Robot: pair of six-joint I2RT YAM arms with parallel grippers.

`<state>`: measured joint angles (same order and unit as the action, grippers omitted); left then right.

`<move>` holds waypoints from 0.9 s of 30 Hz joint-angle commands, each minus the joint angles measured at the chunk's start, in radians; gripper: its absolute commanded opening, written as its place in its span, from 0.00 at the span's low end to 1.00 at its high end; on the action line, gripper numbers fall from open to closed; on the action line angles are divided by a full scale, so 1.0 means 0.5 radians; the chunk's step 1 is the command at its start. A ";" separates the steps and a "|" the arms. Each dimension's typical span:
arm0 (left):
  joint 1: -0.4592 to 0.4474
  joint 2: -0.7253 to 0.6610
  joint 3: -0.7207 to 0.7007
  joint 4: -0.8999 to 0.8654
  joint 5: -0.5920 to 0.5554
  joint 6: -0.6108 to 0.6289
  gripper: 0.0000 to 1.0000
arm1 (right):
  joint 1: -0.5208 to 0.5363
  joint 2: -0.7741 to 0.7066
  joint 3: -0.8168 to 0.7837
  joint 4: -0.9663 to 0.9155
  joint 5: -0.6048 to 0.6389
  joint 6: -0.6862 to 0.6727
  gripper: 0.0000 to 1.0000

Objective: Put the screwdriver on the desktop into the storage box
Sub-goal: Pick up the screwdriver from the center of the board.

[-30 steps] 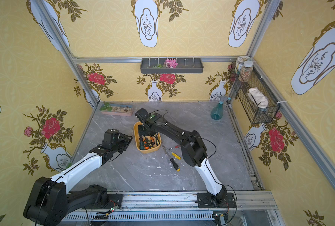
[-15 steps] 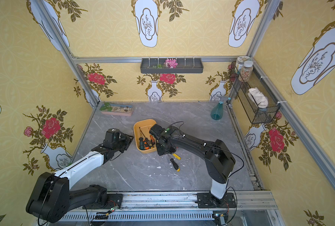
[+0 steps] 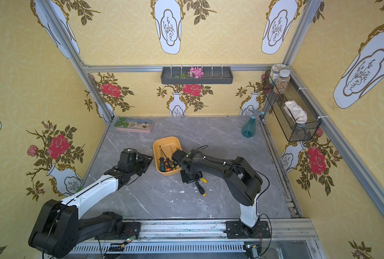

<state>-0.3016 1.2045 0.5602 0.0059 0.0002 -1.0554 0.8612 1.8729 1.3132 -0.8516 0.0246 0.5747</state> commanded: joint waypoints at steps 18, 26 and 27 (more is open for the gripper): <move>0.001 0.006 0.030 -0.013 0.010 0.005 0.42 | 0.000 0.199 -0.010 0.126 0.071 -0.094 0.27; 0.005 0.012 0.026 -0.009 0.005 0.009 0.43 | 0.002 0.173 -0.057 0.118 0.076 -0.082 0.18; 0.003 0.015 0.023 -0.006 0.007 0.008 0.42 | 0.003 0.161 -0.065 0.112 0.073 -0.076 0.17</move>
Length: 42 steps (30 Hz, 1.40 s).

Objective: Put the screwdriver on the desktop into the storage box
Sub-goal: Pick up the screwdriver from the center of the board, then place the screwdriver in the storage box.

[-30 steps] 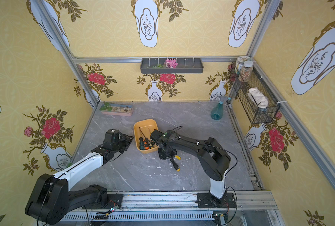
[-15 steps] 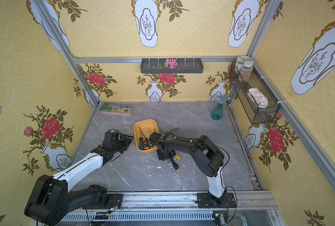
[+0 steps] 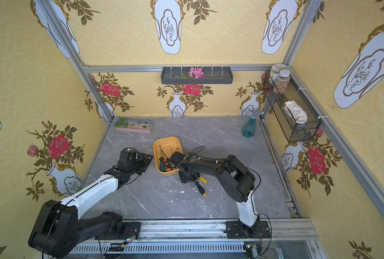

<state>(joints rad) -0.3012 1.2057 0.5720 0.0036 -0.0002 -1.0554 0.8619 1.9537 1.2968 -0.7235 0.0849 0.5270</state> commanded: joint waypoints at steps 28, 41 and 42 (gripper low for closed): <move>0.003 0.013 -0.078 0.063 0.077 0.037 0.44 | 0.000 -0.224 0.529 -0.338 -0.105 0.141 0.10; 0.004 0.143 -0.002 0.044 0.197 0.213 0.55 | -0.108 0.462 1.316 -0.361 -0.165 -0.004 0.10; 0.004 0.161 0.007 0.045 0.200 0.219 0.55 | -0.125 0.502 1.354 -0.362 -0.159 -0.008 0.10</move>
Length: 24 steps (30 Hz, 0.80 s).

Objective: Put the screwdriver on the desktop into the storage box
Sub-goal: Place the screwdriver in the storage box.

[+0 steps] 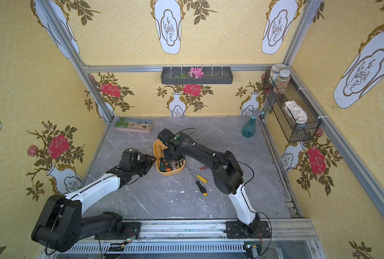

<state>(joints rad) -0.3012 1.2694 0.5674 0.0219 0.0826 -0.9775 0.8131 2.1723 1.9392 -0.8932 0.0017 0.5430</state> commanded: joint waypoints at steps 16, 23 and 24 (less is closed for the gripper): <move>0.004 0.228 0.119 -0.053 0.007 0.169 0.56 | -0.086 0.426 0.368 -0.146 0.232 -0.117 0.12; 0.004 0.276 0.151 -0.059 0.013 0.212 0.56 | -0.079 0.387 0.423 -0.156 0.194 -0.105 0.38; 0.000 0.281 0.156 -0.059 0.015 0.219 0.56 | -0.077 0.357 0.423 -0.152 0.174 -0.100 0.40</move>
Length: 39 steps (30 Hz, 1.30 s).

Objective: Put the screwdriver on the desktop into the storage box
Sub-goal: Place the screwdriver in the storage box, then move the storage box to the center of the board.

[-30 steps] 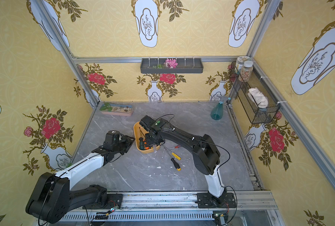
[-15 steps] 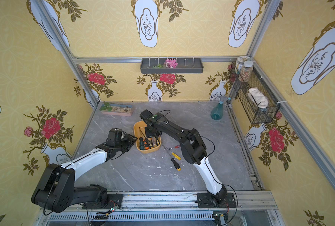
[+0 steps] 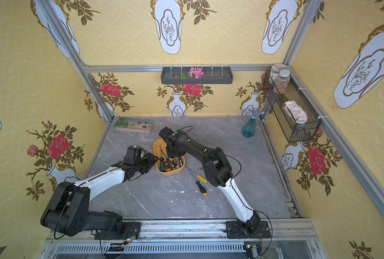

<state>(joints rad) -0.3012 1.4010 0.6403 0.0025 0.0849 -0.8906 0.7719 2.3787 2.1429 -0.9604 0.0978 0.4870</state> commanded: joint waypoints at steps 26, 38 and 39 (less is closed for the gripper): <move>-0.147 0.260 0.208 -0.213 -0.179 0.287 0.22 | 0.002 -1.282 -1.585 0.144 0.011 0.351 0.44; -0.278 0.152 0.186 -0.429 -0.323 0.312 0.10 | 0.100 -1.363 -1.900 0.101 -0.019 0.288 0.47; -0.289 0.139 0.183 -0.442 -0.326 0.312 0.09 | 0.116 -1.351 -1.908 0.109 -0.032 0.279 0.48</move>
<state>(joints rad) -0.4355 1.4815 0.7399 -0.1764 -0.0750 -0.7422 0.8150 1.7012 1.1980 -0.8974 0.0963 0.6487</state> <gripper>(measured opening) 0.099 0.478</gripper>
